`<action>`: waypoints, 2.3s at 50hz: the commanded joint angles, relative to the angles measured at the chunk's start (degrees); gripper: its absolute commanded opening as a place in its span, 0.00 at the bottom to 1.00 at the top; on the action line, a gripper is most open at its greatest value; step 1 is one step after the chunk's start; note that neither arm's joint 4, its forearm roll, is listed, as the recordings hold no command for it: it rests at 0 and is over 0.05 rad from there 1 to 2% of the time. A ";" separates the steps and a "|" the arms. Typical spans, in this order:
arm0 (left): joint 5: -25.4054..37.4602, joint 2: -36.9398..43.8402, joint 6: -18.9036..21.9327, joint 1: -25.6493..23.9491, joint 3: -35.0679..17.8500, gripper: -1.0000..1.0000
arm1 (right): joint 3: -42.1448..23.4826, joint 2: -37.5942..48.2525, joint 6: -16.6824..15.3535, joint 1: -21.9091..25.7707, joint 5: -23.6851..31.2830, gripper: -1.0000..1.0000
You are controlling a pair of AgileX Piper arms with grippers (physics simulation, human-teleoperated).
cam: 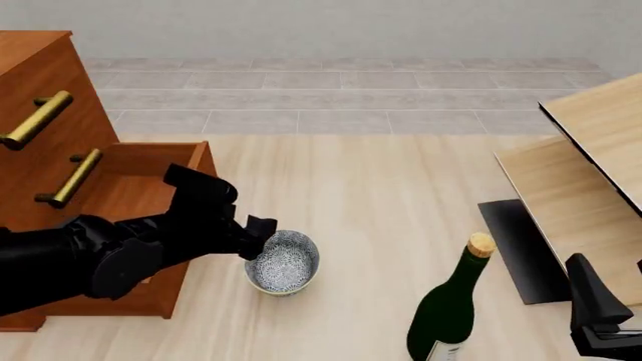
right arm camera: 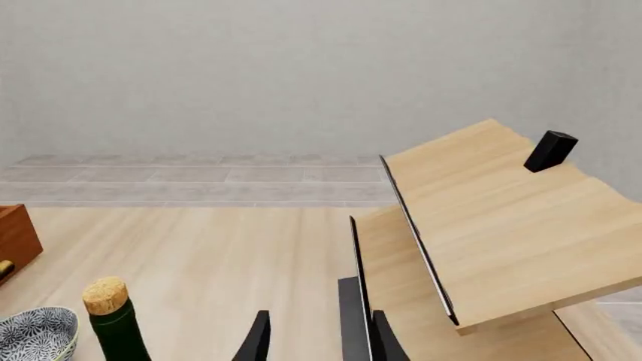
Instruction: Put the bowl on top of the cabinet.
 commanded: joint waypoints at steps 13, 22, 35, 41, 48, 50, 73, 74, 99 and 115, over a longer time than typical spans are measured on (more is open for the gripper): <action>-2.41 3.33 0.69 0.76 0.19 1.00 | 0.00 0.01 -0.02 0.00 0.00 1.00; -3.19 4.58 1.12 0.74 0.13 1.00 | 0.00 0.00 0.00 -0.01 0.00 1.00; -4.00 5.82 1.45 0.35 0.18 1.00 | 0.00 0.00 0.01 0.00 0.00 1.00; -4.53 6.55 1.62 0.44 0.17 1.00 | 0.00 -0.01 -0.01 0.01 0.00 1.00; -5.30 7.88 1.74 0.49 0.06 1.00 | 0.00 0.00 0.00 0.00 0.00 1.00; -5.61 8.52 1.72 0.63 -0.12 1.00 | 0.00 0.00 0.00 0.00 0.00 1.00; -9.46 14.53 2.45 1.43 -0.87 1.00 | 0.00 0.00 0.01 0.00 0.00 1.00; -9.51 14.64 2.41 1.46 -0.86 1.00 | 0.00 0.00 0.00 0.00 0.00 1.00; -10.65 17.19 3.14 2.07 -1.10 1.00 | 0.00 0.00 0.00 0.00 0.00 1.00; -11.51 18.94 3.66 2.61 -1.50 1.00 | 0.00 0.00 0.00 0.00 0.00 1.00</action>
